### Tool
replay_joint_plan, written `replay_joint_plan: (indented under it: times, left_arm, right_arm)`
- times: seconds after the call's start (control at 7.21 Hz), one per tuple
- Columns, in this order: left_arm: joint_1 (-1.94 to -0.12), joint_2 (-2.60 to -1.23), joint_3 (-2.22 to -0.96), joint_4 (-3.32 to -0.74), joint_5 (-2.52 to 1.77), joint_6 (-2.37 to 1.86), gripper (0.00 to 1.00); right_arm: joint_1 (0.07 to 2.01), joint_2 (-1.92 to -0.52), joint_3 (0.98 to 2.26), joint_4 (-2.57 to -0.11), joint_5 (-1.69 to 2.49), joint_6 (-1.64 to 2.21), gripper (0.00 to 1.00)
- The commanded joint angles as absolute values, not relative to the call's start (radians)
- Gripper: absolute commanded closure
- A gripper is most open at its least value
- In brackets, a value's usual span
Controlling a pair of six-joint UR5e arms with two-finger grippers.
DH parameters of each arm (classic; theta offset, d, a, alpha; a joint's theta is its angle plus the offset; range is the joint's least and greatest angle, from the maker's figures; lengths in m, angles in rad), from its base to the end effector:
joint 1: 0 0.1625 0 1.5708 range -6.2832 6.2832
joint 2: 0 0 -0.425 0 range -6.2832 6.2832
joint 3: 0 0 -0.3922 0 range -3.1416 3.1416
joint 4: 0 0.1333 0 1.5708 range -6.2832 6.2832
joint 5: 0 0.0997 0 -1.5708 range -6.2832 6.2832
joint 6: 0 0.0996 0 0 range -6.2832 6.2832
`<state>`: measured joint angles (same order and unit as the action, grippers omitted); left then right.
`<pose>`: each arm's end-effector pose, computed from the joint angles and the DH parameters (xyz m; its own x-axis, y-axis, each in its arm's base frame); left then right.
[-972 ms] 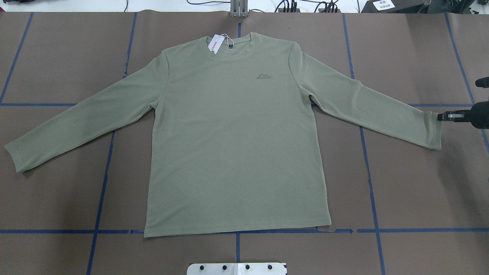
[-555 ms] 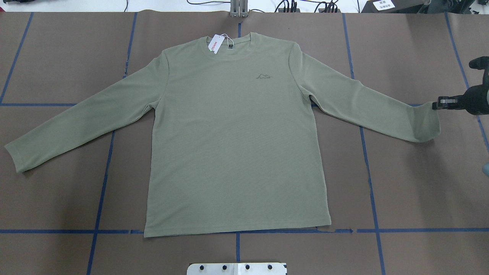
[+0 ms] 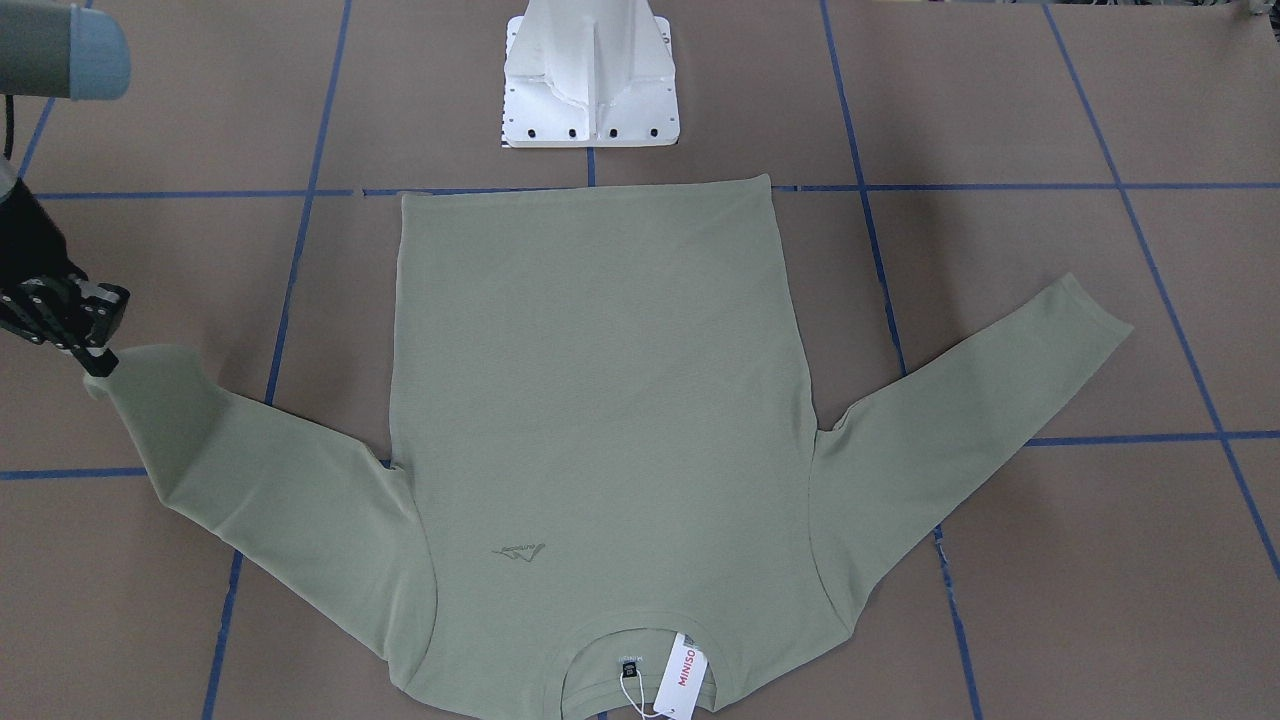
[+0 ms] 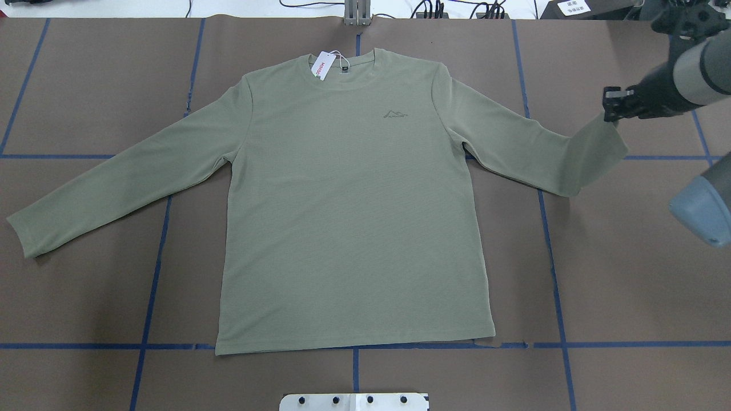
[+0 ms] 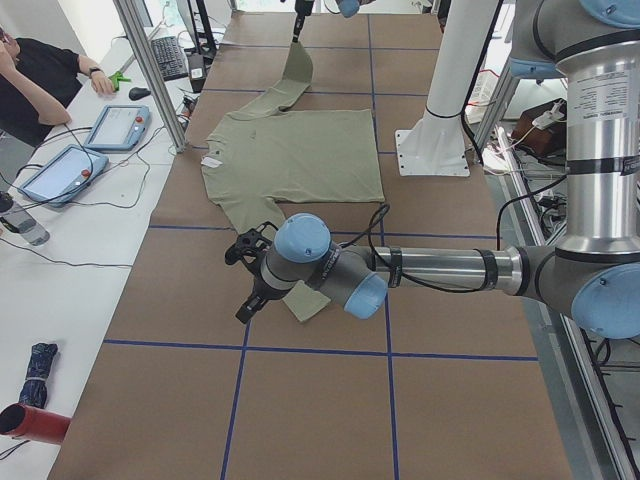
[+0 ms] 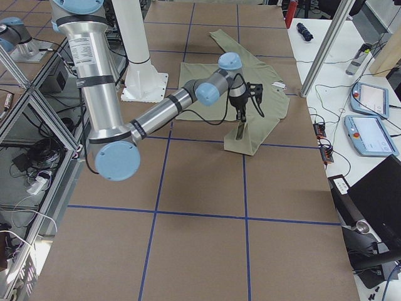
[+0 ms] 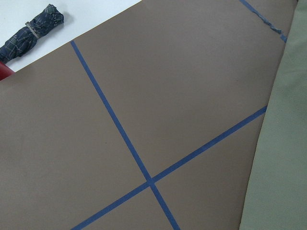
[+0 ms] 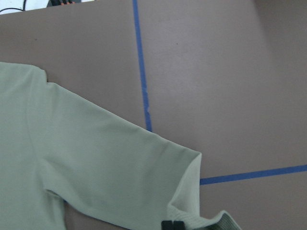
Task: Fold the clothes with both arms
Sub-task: 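Carry the held cuff across the shirt chest toward the other sleeve, release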
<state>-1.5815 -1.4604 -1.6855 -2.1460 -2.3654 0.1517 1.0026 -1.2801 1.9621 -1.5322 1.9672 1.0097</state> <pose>-0.0672 -0.4663 0.5870 0.6980 0.5053 -0.5075 -0.0977 0.7692 0.6316 -0.2224 -0.5246 0.3257 0.6831 0.1578 0.7130 -0.3271 0.9391 0.1055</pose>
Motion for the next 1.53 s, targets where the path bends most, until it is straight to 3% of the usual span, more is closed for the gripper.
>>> replay_joint_plan:
  times: [0.0, 0.69, 1.39]
  left_arm:
    - [-1.582, -1.462, -1.68, -2.146, -2.365, 0.15, 0.0]
    - [-1.582, -1.46, -1.674, -2.145, -2.365, 0.15, 0.0]
    - [-1.582, -1.46, -1.62, -2.16, -2.379, 0.156, 0.0]
  right_arm:
    - [0.875, -0.936, 1.895, -1.823, 1.843, 1.208, 1.0]
    - [0.743, -0.254, 1.235, -1.815, 1.643, 1.451, 1.0]
    - [0.47, -0.167, 0.978, -1.616, 1.28, 1.588, 1.0]
